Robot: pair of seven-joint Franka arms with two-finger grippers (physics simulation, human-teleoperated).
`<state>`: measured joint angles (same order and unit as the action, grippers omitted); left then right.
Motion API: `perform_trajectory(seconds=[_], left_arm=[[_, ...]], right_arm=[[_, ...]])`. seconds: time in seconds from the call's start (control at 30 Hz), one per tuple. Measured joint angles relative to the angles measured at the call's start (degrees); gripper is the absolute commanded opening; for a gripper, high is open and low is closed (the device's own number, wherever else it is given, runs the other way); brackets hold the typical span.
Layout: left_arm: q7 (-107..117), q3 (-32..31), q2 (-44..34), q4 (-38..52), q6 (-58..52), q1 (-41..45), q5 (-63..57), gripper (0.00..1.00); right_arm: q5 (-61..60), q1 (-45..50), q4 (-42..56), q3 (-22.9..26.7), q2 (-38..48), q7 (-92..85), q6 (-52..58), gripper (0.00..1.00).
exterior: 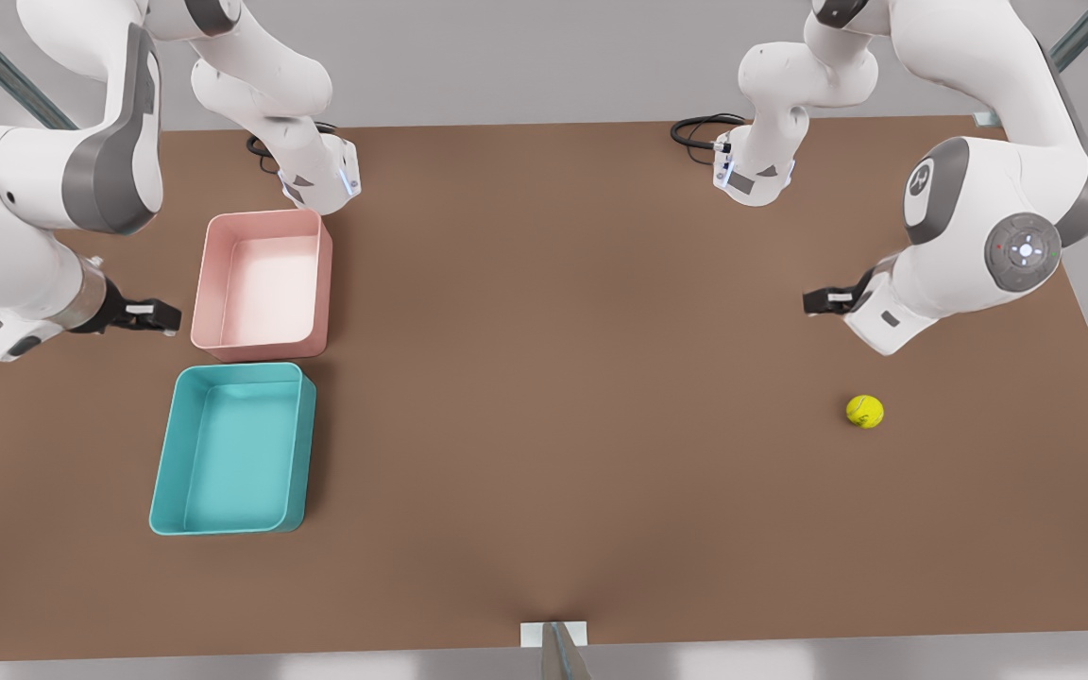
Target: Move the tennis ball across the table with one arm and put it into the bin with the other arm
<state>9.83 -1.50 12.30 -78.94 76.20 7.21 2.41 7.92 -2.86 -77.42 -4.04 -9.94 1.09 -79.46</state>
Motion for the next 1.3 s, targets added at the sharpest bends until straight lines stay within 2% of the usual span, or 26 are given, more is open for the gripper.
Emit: perform_trajectory(seconds=[0.03,0.07,0.1,0.23,0.37,0.43,0.6,0.93,1.07,1.3], left_arm=[[0.19,0.01,-0.01,0.02,0.64,-0.01,0.02,1.00],[0.37,0.02,0.00,0.04,1.16,0.00,0.03,0.55],[0.37,0.12,0.38,-0.01,1.64,-0.02,0.00,0.21],[-5.27,3.70,5.31,-2.26,6.90,-2.71,-0.86,0.21],[-22.48,9.80,12.87,-15.33,20.54,-10.57,-0.63,0.21],[-31.89,10.39,16.92,-16.71,25.32,-13.95,2.33,0.21],[-55.20,12.82,22.93,-17.05,32.51,-15.13,5.50,0.21],[-87.03,13.23,24.37,-17.06,40.08,-15.26,1.98,0.21],[-91.87,13.04,24.50,-17.22,41.51,-15.42,-2.81,0.21],[-96.29,12.23,26.58,-18.63,44.65,-14.83,-5.35,0.21]], right_arm=[[-0.05,0.04,-0.06,0.08,0.02,0.05,-0.86,1.00],[-0.13,0.07,-0.09,0.17,0.03,0.11,-1.49,1.00],[-0.27,0.08,-0.10,0.27,-0.11,0.18,-1.88,1.00],[-0.50,1.47,-0.27,1.21,-1.21,0.23,-1.98,1.00],[-1.56,1.07,-0.17,1.35,-2.49,0.23,-2.34,1.00],[-2.58,-0.19,-0.25,1.44,-3.20,0.22,-2.65,1.00],[-3.62,-0.77,-0.33,1.41,-3.46,0.20,-3.81,1.00],[-3.79,-0.82,-0.67,1.41,-2.83,0.14,-4.96,1.00],[-4.20,-1.05,-5.76,1.48,0.18,0.11,-6.41,1.00],[-4.43,-1.28,-6.36,1.50,0.20,0.06,-7.92,1.00]])
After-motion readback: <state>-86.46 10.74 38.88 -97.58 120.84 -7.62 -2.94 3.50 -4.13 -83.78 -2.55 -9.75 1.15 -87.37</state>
